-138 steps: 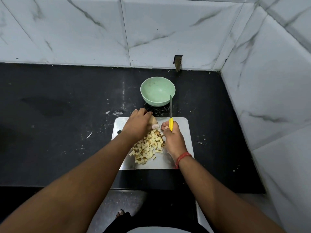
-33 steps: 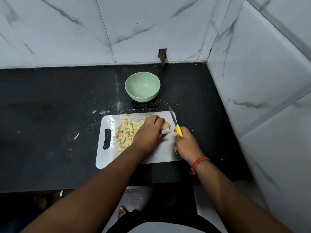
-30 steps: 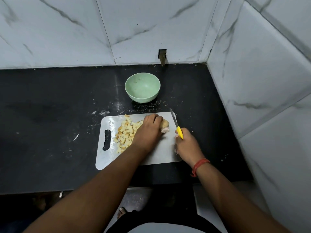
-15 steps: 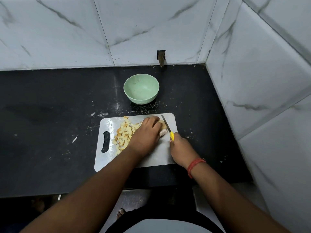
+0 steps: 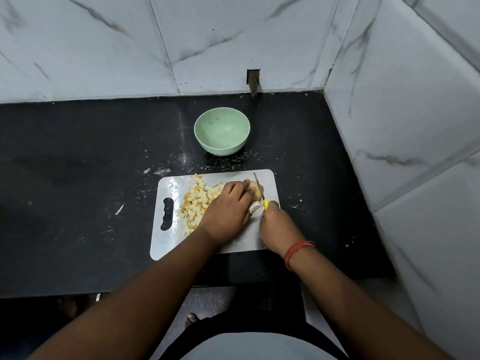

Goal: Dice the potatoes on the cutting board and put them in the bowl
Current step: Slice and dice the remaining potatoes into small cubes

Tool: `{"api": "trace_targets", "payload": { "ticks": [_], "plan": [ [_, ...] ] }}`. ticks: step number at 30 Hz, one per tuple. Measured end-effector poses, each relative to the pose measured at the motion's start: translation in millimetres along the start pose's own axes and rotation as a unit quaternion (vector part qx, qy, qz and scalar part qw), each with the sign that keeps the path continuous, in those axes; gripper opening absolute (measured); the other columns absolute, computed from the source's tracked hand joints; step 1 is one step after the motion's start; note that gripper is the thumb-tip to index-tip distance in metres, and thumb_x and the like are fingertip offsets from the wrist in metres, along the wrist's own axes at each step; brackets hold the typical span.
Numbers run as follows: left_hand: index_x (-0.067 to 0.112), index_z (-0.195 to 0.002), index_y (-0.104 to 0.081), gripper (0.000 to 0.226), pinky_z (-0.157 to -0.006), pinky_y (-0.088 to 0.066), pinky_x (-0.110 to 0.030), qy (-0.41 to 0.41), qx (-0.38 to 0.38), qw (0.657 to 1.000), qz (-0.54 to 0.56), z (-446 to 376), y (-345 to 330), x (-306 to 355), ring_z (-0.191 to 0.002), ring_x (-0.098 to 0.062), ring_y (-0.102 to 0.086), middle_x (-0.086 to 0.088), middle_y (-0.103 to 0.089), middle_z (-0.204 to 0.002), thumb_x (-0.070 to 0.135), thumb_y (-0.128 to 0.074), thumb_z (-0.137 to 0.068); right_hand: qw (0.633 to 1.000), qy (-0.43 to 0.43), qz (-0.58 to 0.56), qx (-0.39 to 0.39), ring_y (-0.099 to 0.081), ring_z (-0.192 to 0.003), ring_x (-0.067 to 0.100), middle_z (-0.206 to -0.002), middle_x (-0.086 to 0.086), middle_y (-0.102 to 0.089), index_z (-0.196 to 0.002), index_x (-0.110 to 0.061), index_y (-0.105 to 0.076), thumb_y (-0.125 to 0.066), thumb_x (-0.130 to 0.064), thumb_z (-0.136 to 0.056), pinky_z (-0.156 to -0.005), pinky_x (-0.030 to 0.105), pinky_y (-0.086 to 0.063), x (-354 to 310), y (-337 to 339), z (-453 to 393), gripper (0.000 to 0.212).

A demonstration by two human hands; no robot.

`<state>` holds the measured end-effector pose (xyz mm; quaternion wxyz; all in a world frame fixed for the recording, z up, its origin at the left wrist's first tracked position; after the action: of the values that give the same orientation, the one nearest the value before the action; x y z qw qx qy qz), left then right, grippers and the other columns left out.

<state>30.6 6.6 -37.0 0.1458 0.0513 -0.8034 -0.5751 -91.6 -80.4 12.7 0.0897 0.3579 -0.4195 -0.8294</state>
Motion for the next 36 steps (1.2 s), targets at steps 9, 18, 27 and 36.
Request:
{"api": "trace_targets", "payload": {
  "ticks": [9, 18, 27, 36],
  "plan": [
    [0.003, -0.128, -0.066, 0.048, -0.095, -0.054, -0.043, -0.027, 0.007, 1.000, -0.004, 0, 0, 0, -0.115, -0.034, -0.053, -0.018, -0.062, -0.134, 0.037, -0.043, -0.102, 0.994, -0.028, 0.077, -0.077, -0.061, -0.106, 0.032, -0.116, 0.020, -0.062, -0.128, 0.004, -0.037, -0.040, 0.000, -0.095, -0.066, 0.027, -0.037, -8, 6, -15, 0.033],
    [0.004, -0.133, -0.062, 0.051, -0.084, -0.060, -0.044, -0.006, -0.013, 1.000, -0.008, 2, 0, 1, -0.115, -0.035, -0.052, -0.020, -0.058, -0.138, 0.037, -0.042, -0.100, 0.985, -0.067, 0.092, -0.128, -0.061, -0.106, 0.030, -0.120, 0.019, -0.061, -0.130, 0.006, -0.038, -0.038, -0.003, -0.097, -0.072, 0.035, -0.041, -14, 11, -17, 0.034],
    [0.005, -0.134, -0.061, 0.053, -0.083, -0.060, -0.043, 0.006, -0.024, 1.000, 0.000, 4, 2, 1, -0.116, -0.033, -0.049, -0.018, -0.057, -0.139, 0.038, -0.039, -0.099, 0.945, 0.036, 0.290, -0.148, -0.040, -0.057, 0.018, -0.083, 0.001, -0.059, -0.097, -0.017, -0.063, -0.045, -0.012, -0.095, -0.072, 0.030, -0.035, 28, 5, 32, 0.019],
    [0.006, -0.136, -0.059, 0.056, -0.082, -0.061, -0.043, 0.033, -0.041, 0.999, 0.014, 6, 4, 7, -0.121, -0.032, -0.045, -0.016, -0.053, -0.143, 0.042, -0.036, -0.100, 0.998, -0.048, -0.010, -0.036, -0.065, -0.066, 0.034, -0.090, 0.014, -0.059, -0.107, -0.009, -0.043, -0.034, -0.022, -0.104, -0.049, 0.048, -0.057, 25, 22, 40, 0.017]
  ]
}}
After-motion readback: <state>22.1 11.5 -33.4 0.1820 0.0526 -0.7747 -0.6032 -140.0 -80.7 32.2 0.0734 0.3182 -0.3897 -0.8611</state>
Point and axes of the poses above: each hand's wrist, its own z-axis away from the middle knuckle, its own y-axis out of the back of the hand, x = y × z, the point moved 1 cm from there along -z, towards the middle knuckle
